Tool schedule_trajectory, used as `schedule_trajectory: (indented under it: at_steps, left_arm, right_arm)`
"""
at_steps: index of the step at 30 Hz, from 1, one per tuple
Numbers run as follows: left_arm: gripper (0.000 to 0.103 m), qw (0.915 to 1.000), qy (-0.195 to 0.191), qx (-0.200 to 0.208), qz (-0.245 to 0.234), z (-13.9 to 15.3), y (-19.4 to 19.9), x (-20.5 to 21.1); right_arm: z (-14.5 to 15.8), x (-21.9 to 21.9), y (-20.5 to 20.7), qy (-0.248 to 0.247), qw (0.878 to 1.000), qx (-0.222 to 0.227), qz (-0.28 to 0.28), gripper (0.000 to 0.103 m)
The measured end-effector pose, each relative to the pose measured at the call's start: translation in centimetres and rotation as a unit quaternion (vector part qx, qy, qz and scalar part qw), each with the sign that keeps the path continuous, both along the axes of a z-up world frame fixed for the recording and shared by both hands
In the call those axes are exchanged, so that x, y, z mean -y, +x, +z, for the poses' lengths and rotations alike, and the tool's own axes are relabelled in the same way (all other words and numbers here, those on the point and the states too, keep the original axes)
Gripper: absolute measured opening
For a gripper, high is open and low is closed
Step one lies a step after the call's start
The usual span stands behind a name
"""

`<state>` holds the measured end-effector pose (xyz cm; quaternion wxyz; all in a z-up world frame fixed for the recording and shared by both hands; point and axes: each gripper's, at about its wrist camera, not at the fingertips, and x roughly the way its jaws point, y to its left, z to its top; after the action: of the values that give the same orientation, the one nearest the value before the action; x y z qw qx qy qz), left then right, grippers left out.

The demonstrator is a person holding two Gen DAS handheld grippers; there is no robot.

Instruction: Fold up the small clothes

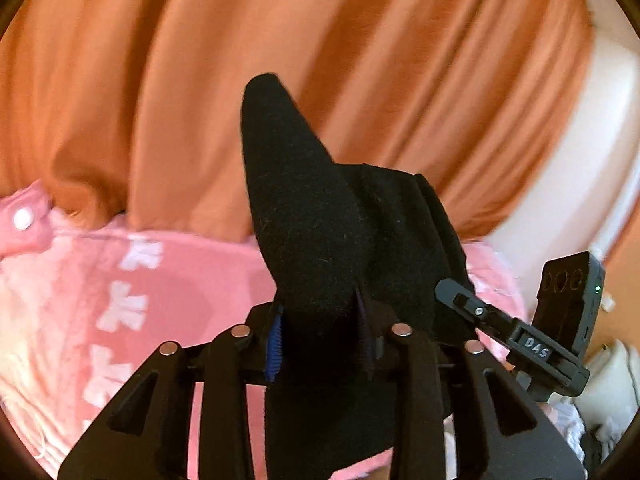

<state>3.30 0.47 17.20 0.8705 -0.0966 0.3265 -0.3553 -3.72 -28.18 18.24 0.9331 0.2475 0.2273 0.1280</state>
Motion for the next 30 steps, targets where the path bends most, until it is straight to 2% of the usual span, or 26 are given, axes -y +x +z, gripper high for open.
schedule_trajectory:
  at_steps: [1, 3, 4, 5, 6, 7, 8, 9, 11, 13, 15, 17, 18, 19, 20, 21, 24, 25, 27, 28, 29, 30]
  left_arm:
    - [0.052, 0.9994, 0.024, -0.008, 0.023, -2.3, 1.5, 0.2]
    - [0.065, 0.9931, 0.082, -0.022, 0.081, -8.0, 4.4, 0.2]
    - [0.063, 0.9864, 0.122, -0.04, 0.103, -12.4, 6.1, 0.3]
    - [0.058, 0.9795, 0.15, -0.07, 0.115, -16.1, 7.1, 0.0]
    - [0.045, 0.9709, 0.172, -0.111, 0.125, -19.5, 7.7, -0.4]
    - [0.043, 0.9652, 0.163, -0.163, 0.123, -22.5, 7.5, -1.4]
    - [0.043, 0.9665, 0.128, -0.19, 0.116, -24.2, 6.7, -2.5]
    - [0.043, 0.9674, 0.112, -0.194, 0.119, -24.7, 6.0, -3.1]
    - [0.046, 0.9701, 0.108, -0.174, 0.13, -24.7, 4.4, -3.3]
    - [0.05, 0.9742, 0.108, -0.156, 0.123, -24.4, 3.7, -2.2]
    - [0.055, 0.9755, 0.11, -0.155, 0.111, -24.9, 4.2, -0.8]
    - [0.055, 0.9684, 0.143, -0.167, 0.117, -27.0, 5.2, 0.5]
    - [0.055, 0.9653, 0.155, -0.171, 0.122, -27.7, 5.4, 0.5]
    - [0.057, 0.9574, 0.182, -0.179, 0.135, -29.0, 5.7, 0.4]
    - [0.057, 0.954, 0.191, -0.184, 0.139, -30.0, 5.9, 0.0]
    - [0.057, 0.9579, 0.177, -0.181, 0.135, -30.2, 5.6, -0.8]
    - [0.057, 0.959, 0.176, -0.179, 0.131, -29.9, 5.3, -1.5]
    - [0.057, 0.9605, 0.162, -0.187, 0.128, -29.8, 5.4, -1.8]
    - [0.073, 0.9637, 0.111, -0.211, 0.12, -30.0, 5.8, -2.3]
    - [0.076, 0.9631, 0.091, -0.223, 0.119, -30.5, 6.1, -2.7]
    - [0.077, 0.9623, 0.078, -0.23, 0.122, -30.7, 6.3, -2.9]
    - [0.075, 0.9634, 0.073, -0.227, 0.122, -30.7, 6.3, -2.9]
  right_arm:
    - [-2.1, -0.2, 2.0, -0.002, 1.0, -0.021, 0.0, 0.025]
    - [-7.6, -0.3, 5.3, -0.014, 0.998, -0.068, -0.011, 0.039]
    - [-12.1, -0.2, 7.2, -0.028, 0.994, -0.105, -0.025, 0.039]
    - [-16.6, -0.2, 8.4, -0.053, 0.985, -0.155, -0.044, 0.035]
    - [-20.9, -0.3, 9.0, -0.083, 0.971, -0.214, -0.061, 0.029]
    - [-23.2, -0.2, 8.9, -0.089, 0.963, -0.244, -0.065, 0.017]
    - [-25.0, -0.2, 8.1, -0.079, 0.961, -0.258, -0.061, 0.015]
    - [-25.9, -0.3, 7.0, -0.069, 0.963, -0.256, -0.054, 0.015]
    - [-25.7, -1.3, 5.0, -0.093, 0.965, -0.239, -0.051, 0.015]
    - [-24.2, -2.6, 4.7, -0.114, 0.969, -0.217, -0.036, 0.015]
    - [-23.7, -4.0, 5.7, -0.13, 0.97, -0.206, -0.018, 0.015]
    - [-24.8, -4.9, 7.5, -0.145, 0.966, -0.214, -0.005, 0.015]
    - [-26.2, -5.4, 8.3, -0.156, 0.96, -0.231, 0.0, 0.015]
    - [-27.5, -5.8, 8.8, -0.165, 0.954, -0.248, 0.001, 0.013]
    - [-29.5, -5.7, 9.4, -0.185, 0.943, -0.276, -0.011, 0.011]
    - [-30.3, -5.1, 9.3, -0.173, 0.948, -0.268, -0.014, 0.009]
    - [-29.8, -4.1, 8.5, -0.131, 0.953, -0.272, -0.02, 0.012]
    - [-29.2, -4.0, 8.2, -0.125, 0.955, -0.269, -0.024, 0.021]
    - [-28.5, -4.0, 8.2, -0.131, 0.957, -0.256, -0.027, 0.038]
    - [-28.5, -4.0, 8.5, -0.132, 0.958, -0.253, -0.027, 0.056]
    - [-29.0, -4.0, 8.8, -0.129, 0.957, -0.258, -0.027, 0.064]
    - [-29.9, -3.9, 9.3, -0.12, 0.954, -0.272, -0.024, 0.064]
